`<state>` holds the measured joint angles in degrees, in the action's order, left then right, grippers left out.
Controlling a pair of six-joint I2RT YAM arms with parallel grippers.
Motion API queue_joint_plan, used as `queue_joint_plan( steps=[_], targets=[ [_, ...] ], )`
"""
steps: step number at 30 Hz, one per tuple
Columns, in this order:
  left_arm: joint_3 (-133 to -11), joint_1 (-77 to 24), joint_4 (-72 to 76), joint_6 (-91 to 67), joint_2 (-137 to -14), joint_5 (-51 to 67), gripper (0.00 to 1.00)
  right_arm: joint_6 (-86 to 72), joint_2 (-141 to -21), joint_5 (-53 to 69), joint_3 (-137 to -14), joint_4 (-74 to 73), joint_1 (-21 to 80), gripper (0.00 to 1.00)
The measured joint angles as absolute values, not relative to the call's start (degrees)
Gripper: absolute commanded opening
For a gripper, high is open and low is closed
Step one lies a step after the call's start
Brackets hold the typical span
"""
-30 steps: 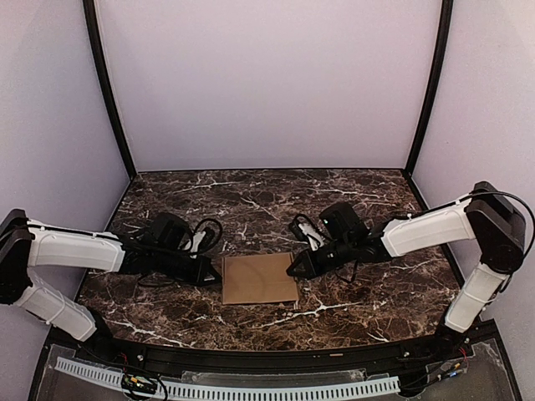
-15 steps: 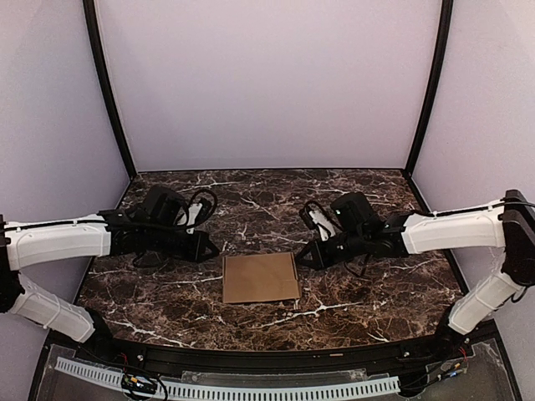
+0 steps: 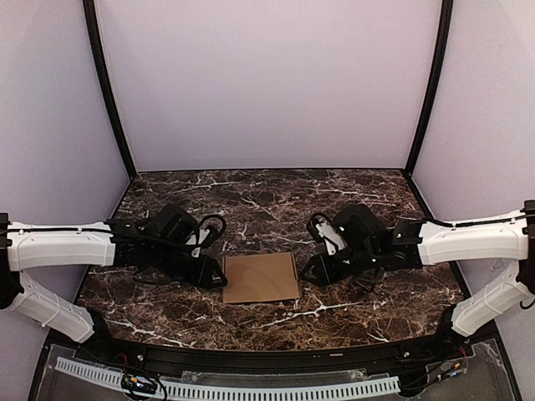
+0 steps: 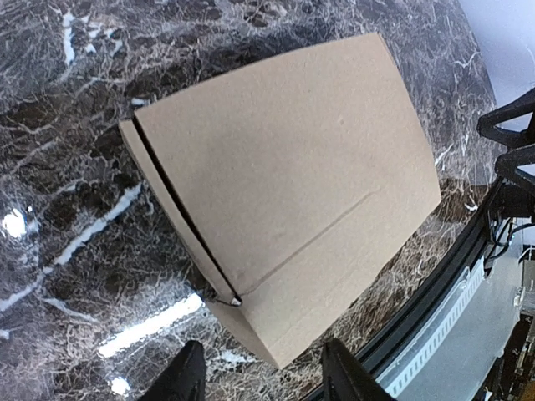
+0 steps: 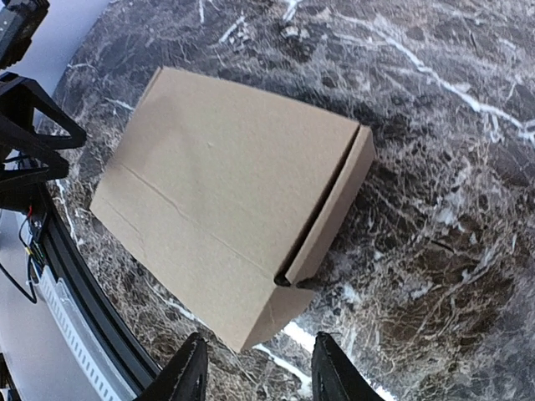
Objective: Fold the paper box
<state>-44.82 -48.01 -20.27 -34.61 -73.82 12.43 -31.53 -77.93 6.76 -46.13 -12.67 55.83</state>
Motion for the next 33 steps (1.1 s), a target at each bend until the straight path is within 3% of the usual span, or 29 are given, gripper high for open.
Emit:
queue_joint_plan(
  steps=[7,17,33],
  targets=[
    [-41.76,-49.17,-19.81,-39.29,-74.59,12.62,0.52,-35.07,-82.67,6.00,-45.71,-13.26,58.39,0.43],
    [-37.85,-49.45,-11.97,-43.03,-78.70,15.79,0.39,-37.45,-87.64,7.05,-45.71,-10.90,59.27,0.44],
    [-37.45,-49.47,-7.22,-44.21,-80.68,17.02,0.25,-39.07,-91.42,8.47,-45.74,-6.92,59.29,0.31]
  ],
)
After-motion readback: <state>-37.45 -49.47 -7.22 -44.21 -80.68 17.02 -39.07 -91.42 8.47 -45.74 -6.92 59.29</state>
